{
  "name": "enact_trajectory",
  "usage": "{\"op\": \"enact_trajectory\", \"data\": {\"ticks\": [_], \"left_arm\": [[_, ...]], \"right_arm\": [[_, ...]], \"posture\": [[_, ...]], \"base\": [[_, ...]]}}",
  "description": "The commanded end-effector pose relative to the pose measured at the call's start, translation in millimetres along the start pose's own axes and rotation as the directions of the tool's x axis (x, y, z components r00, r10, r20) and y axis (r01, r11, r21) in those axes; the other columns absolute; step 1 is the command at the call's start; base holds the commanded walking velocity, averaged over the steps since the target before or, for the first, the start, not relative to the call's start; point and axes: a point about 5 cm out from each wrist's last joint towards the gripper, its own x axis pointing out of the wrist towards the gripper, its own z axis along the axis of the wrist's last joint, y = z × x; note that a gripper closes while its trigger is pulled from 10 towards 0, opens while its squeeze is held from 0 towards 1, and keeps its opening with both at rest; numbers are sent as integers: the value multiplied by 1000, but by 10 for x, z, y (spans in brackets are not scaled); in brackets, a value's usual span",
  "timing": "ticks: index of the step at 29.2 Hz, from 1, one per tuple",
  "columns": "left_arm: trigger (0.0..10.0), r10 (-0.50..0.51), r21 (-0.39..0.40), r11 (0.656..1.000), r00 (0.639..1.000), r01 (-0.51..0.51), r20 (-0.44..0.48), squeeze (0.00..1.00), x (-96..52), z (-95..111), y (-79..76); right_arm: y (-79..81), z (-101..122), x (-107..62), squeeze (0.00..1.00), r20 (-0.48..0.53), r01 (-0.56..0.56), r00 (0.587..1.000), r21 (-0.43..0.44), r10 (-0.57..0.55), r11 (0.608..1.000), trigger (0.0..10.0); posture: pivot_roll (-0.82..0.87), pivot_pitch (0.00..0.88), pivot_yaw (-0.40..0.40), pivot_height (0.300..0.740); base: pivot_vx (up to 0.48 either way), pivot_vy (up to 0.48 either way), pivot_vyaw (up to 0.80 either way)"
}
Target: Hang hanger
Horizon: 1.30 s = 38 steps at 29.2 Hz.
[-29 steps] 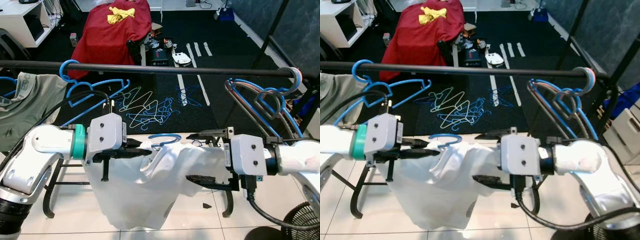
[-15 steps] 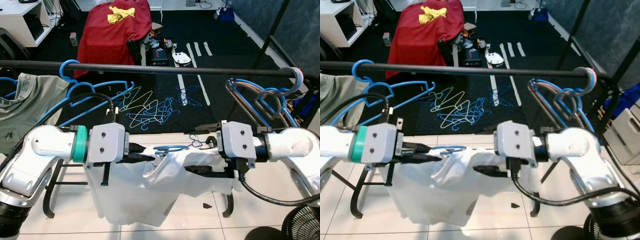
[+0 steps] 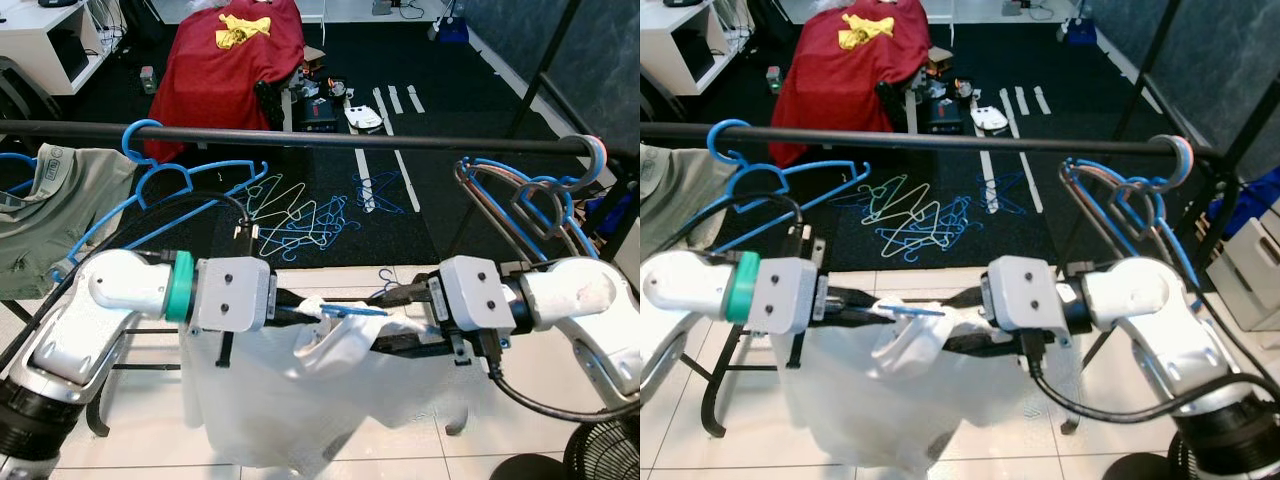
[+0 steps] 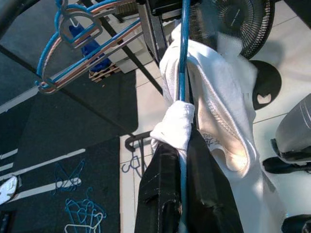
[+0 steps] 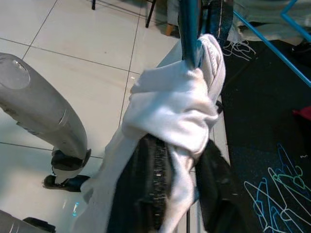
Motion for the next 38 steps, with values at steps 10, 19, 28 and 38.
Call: {"op": "enact_trajectory", "data": {"ticks": [10,19,28,38], "left_arm": [[10000,-7,23,1000,999,6,47,0,19,93,24],[10000,39,29,999,998,-40,43,0,92,50,37],[10000,78,-18,997,994,-76,72,1000,178,47,45],[10000,114,-74,991,991,-108,76,0,28,91,178]], "right_arm": [[85,-57,90,0,5,-50,999,33,50,998,0],[56,-107,119,0,19,34,999,71,-36,997,0],[76,-191,146,0,15,117,993,114,-119,987,0],[40,-265,61,0,-9,196,980,137,-197,971,0]], "posture": [[-58,44,139,740],[-60,45,140,740],[-68,51,144,740],[-62,55,150,740]], "base": [[0,0,0],[0,0,0],[0,0,0],[0,0,0]]}}
